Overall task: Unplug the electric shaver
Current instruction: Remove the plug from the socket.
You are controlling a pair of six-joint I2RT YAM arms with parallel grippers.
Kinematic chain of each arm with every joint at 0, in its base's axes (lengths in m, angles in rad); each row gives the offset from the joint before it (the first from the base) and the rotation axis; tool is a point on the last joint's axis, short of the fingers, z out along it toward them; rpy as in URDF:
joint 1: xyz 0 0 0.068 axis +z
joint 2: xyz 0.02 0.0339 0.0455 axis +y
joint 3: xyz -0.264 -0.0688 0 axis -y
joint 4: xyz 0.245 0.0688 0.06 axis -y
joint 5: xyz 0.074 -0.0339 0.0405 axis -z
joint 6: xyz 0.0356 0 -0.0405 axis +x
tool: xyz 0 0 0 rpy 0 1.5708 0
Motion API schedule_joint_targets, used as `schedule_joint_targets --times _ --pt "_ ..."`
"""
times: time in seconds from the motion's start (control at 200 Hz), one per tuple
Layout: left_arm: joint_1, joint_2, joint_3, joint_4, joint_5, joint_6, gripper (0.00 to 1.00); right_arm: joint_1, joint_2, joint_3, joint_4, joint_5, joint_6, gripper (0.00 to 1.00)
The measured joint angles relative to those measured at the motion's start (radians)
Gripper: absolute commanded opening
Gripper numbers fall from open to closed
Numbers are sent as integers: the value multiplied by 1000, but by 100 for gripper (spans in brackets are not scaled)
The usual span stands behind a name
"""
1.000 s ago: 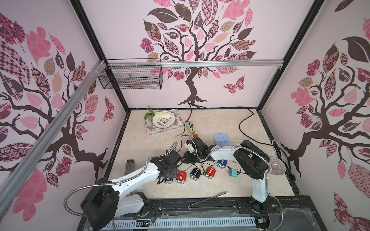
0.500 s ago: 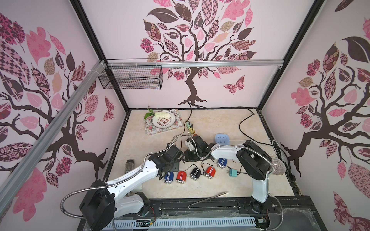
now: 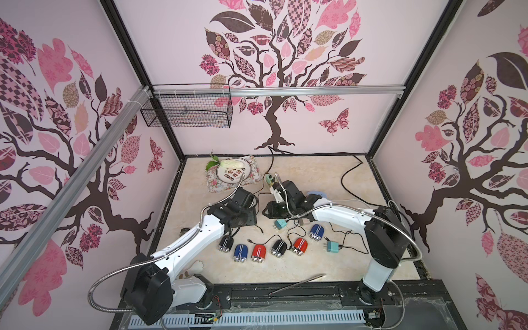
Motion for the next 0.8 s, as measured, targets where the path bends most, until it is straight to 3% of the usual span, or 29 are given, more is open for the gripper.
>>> schedule_joint_targets --times 0.2,0.44,0.8 --pt "48 202 167 46 70 15 45 -43 -32 140 -98 120 -77 43" --pt "50 423 359 116 182 15 34 -63 58 369 -208 257 -187 44" --pt "65 590 425 209 315 -50 21 -173 209 527 -305 290 -254 47"
